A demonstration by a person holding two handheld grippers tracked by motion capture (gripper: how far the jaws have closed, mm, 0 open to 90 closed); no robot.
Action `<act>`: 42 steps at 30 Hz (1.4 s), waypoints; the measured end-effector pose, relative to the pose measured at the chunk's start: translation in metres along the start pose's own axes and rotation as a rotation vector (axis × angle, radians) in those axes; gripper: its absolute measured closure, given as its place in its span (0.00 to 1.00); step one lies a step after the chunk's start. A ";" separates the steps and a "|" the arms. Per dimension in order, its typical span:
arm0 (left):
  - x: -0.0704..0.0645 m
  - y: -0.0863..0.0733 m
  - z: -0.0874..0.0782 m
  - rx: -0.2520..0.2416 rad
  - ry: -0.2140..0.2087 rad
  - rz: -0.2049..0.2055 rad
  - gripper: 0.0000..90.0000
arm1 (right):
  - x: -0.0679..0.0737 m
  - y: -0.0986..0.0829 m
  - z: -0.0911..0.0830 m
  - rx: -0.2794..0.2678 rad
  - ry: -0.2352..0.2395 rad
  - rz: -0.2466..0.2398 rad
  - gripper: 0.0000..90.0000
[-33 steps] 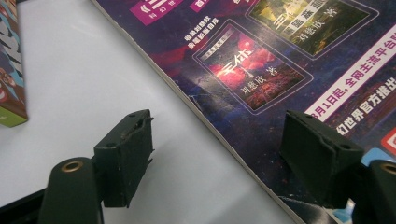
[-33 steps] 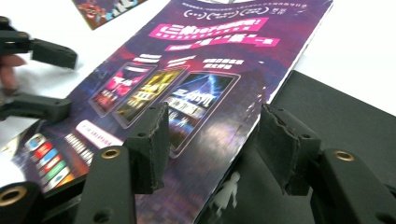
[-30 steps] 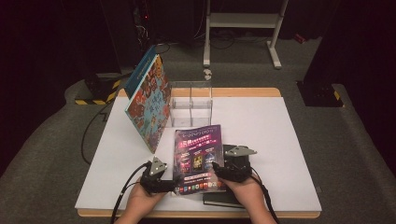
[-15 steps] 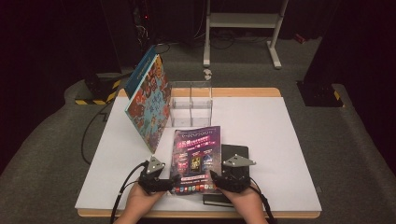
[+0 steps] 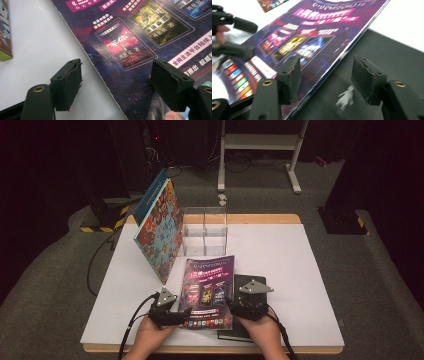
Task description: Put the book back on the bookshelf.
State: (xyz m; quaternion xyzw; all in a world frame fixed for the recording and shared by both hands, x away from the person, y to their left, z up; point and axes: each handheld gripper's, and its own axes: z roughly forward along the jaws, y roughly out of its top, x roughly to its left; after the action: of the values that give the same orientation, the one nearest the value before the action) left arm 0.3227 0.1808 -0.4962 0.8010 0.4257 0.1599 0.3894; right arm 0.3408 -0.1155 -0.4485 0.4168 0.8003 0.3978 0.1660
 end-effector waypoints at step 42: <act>-0.002 0.000 0.000 -0.012 0.007 0.024 0.31 | -0.047 0.059 0.080 0.078 -0.023 0.146 0.45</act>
State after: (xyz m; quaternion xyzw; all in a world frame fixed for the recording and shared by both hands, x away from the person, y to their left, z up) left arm 0.3216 0.1792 -0.4962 0.8031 0.4163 0.1699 0.3909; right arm 0.4482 -0.0931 -0.4560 0.4848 0.7807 0.3725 0.1294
